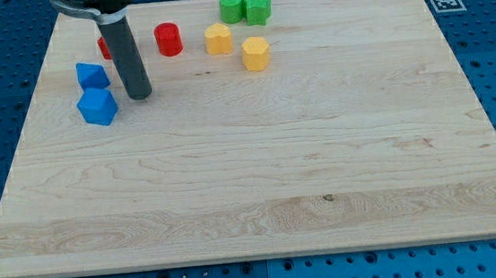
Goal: Slightly move the blue cube to the left
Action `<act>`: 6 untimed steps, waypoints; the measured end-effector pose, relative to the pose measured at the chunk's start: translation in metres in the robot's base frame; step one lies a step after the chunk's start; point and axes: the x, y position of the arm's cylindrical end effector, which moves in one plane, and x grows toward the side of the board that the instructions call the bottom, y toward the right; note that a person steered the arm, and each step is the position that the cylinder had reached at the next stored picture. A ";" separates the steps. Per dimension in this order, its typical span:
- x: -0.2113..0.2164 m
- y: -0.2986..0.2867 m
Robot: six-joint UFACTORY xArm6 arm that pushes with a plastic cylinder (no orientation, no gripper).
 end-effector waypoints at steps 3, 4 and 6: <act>0.028 0.003; 0.028 -0.007; 0.028 -0.048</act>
